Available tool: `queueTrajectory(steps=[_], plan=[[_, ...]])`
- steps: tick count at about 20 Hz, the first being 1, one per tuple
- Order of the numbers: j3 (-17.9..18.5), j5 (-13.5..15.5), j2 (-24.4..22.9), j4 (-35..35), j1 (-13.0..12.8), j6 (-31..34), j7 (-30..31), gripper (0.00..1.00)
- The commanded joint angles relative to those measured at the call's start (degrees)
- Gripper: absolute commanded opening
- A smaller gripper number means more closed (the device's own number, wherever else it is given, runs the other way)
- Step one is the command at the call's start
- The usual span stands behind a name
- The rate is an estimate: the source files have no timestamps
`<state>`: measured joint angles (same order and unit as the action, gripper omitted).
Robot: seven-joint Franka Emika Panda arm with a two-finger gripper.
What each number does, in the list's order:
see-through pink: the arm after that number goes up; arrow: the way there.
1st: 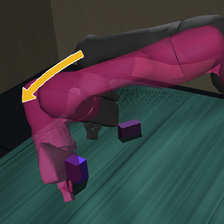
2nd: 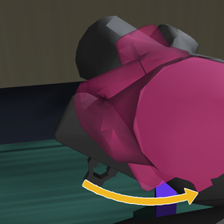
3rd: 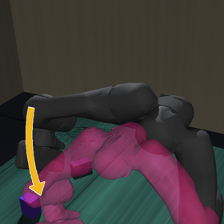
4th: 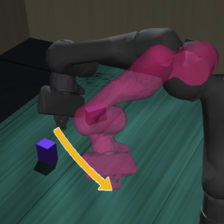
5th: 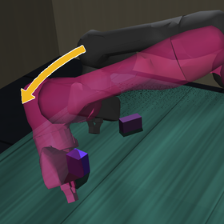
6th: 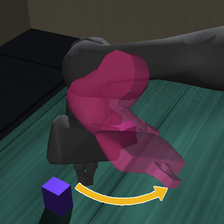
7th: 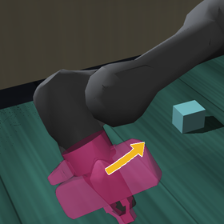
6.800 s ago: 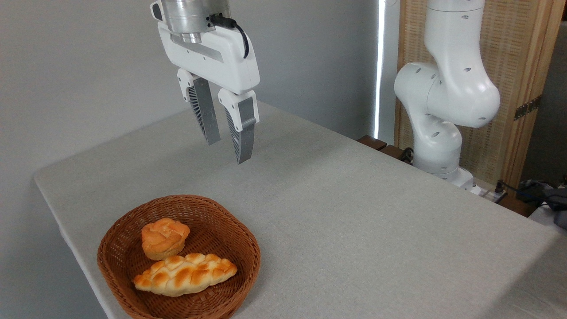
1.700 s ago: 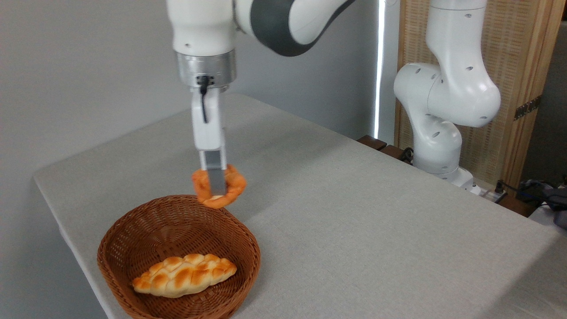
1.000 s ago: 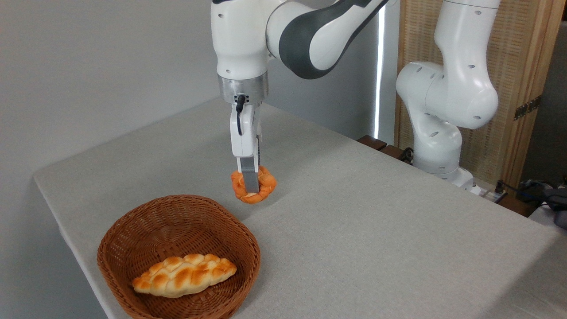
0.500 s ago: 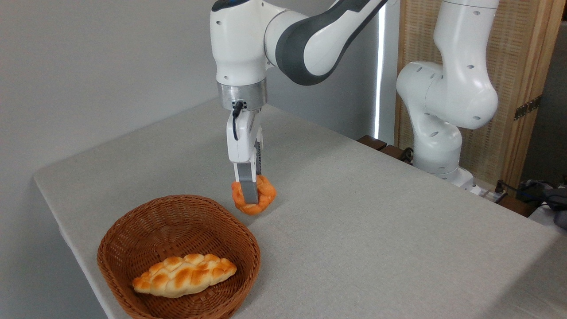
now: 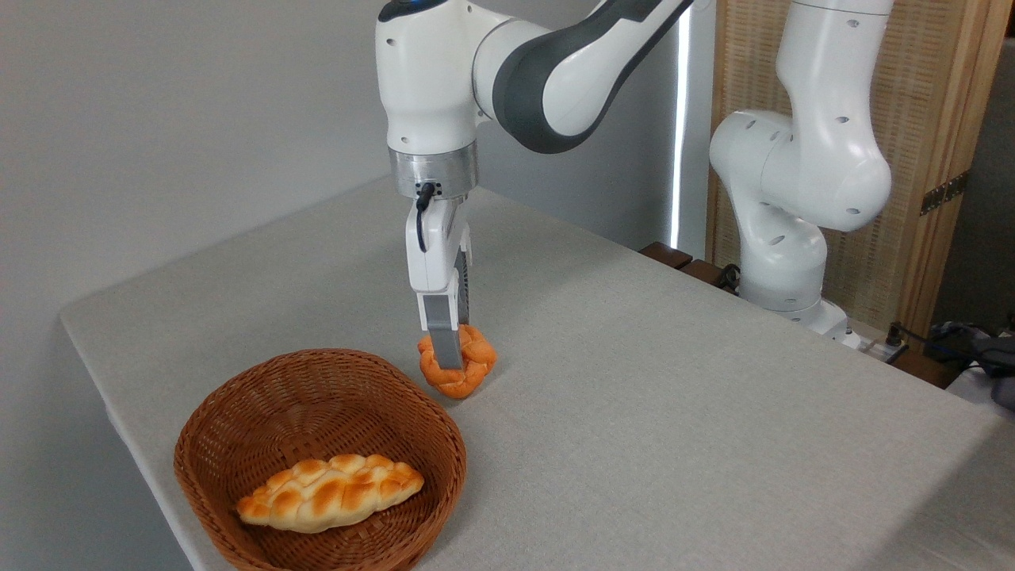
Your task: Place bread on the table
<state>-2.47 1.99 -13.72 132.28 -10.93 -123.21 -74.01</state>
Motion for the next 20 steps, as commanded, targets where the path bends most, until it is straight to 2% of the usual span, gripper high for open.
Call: queueTrajectory(steps=[1, 3, 8, 9, 13, 14, 16, 17, 20], plan=[[0.71, 6.07, -0.69, -0.09, -0.85, -1.06, 8.76, 1.00], [0.71, 10.65, -0.78, -0.18, -1.46, -1.06, 13.34, 1.00], [0.80, 15.32, -0.87, -1.84, -1.73, -1.06, 20.12, 1.00], [0.80, 15.50, -0.87, -2.98, -1.73, -1.06, 22.65, 1.00], [0.80, 14.54, 0.62, -8.69, -1.64, 0.86, 36.02, 1.00], [0.89, 13.84, 0.98, -10.36, -1.64, 3.13, 36.47, 1.00], [0.89, 8.59, 3.17, -16.23, -1.38, 11.46, 36.65, 1.00], [1.76, 6.91, 3.96, -18.87, -1.38, 15.33, 36.66, 1.00], [3.17, 5.23, 5.98, -25.82, -0.94, 22.38, 36.74, 1.00]])
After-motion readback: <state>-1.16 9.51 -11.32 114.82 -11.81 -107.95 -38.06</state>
